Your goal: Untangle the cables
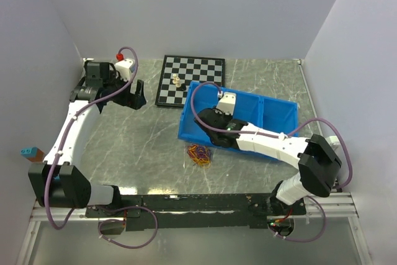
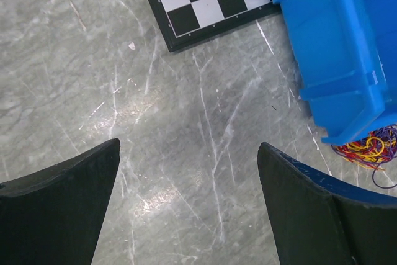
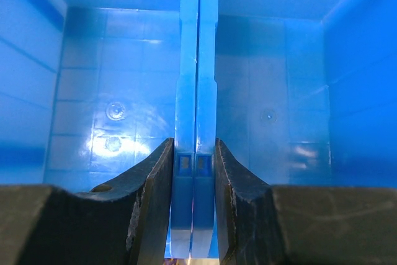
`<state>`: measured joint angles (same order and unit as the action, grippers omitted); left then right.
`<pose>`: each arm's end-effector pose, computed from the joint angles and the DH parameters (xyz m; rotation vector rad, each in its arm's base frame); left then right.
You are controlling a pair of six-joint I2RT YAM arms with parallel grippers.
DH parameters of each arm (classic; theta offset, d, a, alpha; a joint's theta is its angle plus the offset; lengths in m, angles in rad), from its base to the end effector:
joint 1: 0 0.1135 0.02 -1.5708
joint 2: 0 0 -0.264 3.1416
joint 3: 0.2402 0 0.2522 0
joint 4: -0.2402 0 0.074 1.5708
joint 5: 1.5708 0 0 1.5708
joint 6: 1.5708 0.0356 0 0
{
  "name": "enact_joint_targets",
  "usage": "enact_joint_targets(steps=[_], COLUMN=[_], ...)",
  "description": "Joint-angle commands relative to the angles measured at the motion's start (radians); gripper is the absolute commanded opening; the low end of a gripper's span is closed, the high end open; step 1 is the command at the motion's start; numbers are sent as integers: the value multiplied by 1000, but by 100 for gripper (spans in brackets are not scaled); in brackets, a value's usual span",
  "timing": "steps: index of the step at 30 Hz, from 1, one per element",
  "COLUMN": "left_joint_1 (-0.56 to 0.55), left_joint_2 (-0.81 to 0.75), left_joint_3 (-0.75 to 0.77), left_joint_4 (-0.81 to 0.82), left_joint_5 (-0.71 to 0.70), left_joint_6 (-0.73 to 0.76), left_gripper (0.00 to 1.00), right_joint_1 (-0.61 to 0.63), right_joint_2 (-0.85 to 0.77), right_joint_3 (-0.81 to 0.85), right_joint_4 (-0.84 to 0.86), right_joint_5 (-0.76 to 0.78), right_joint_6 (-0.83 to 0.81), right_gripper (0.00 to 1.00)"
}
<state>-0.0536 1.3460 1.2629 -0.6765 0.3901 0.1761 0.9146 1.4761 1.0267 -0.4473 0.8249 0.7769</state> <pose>0.2866 -0.0289 0.3367 0.4541 2.2461 -0.3902 0.2056 0.2241 0.2473 0.1772 2.1228 -0.0587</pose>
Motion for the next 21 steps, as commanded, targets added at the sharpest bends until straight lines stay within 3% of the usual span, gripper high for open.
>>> enact_joint_targets(steps=[1, 14, 21], left_joint_1=[1, 1, 1], left_joint_2=[-67, -186, -209], left_joint_3=[3, -39, -54], left_joint_4=[-12, -48, -43], left_joint_5=[-16, -30, -28], left_joint_6=[17, 30, 29], left_gripper=[97, 97, 97], right_joint_1=[72, 300, 323], right_joint_2=[-34, -37, -19], right_joint_3=[33, 33, 84], right_joint_4=[-53, -373, -341], right_joint_5=[120, 115, 94], right_joint_6=[50, 376, 311], right_gripper=[0, 0, 0])
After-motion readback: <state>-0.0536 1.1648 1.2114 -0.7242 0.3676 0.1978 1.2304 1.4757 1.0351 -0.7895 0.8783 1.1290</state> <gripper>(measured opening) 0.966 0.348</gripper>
